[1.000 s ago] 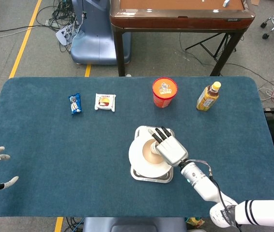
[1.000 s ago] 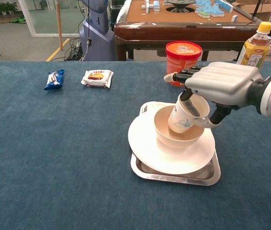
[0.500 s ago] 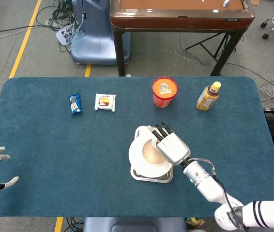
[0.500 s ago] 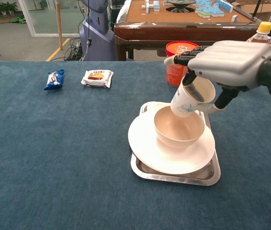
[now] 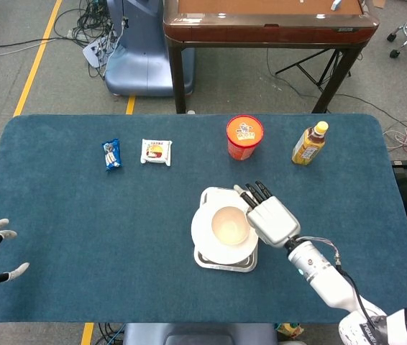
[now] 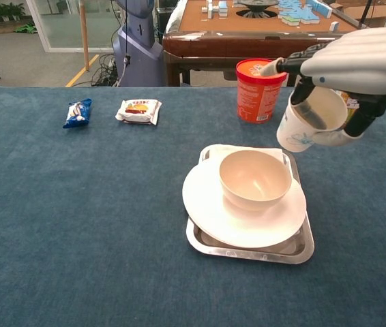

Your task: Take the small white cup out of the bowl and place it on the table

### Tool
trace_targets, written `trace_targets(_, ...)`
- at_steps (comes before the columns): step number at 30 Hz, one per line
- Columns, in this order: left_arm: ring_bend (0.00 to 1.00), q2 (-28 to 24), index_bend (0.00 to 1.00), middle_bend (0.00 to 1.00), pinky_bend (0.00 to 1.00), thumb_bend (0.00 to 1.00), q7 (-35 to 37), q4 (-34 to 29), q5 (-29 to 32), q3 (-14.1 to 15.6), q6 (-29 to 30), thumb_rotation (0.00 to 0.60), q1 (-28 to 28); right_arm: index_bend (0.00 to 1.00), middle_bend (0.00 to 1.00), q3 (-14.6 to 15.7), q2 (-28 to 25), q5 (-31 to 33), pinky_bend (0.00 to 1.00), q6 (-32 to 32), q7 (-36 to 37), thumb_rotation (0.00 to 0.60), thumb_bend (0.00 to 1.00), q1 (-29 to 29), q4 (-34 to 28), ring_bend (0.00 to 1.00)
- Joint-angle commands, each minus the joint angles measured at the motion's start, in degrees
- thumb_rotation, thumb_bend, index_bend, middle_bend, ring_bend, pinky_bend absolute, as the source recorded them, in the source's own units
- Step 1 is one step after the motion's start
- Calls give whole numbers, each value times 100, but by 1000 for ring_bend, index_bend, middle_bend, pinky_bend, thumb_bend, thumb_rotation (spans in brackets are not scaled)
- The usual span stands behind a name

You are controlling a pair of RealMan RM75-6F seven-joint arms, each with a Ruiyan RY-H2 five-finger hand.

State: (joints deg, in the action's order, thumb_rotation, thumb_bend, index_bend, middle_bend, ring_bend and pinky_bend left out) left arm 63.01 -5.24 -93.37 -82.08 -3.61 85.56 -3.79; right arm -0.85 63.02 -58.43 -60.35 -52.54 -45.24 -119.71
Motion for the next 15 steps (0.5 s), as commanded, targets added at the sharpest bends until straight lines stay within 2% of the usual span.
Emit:
trace_targets(1, 146, 7, 361, 210, 428, 32, -14, 2, -4, 3, -1, 600, -2, 650, 0, 155, -208, -4, 10, -15, 49, 600, 415, 96, -197, 0)
trace_targets(8, 146, 29, 361, 210, 427, 32, -67, -2, -25, 17, 12, 600, 1, 651, 0, 556, -461, -332, 10, -95, 197, 600, 414, 414, -355, 0)
trace_targets(15, 146, 49, 361, 211, 427, 32, -113, -2, -24, 20, 12, 600, 0, 650, 1, 926, -522, -698, 10, -188, 445, 600, 414, 821, -214, 0)
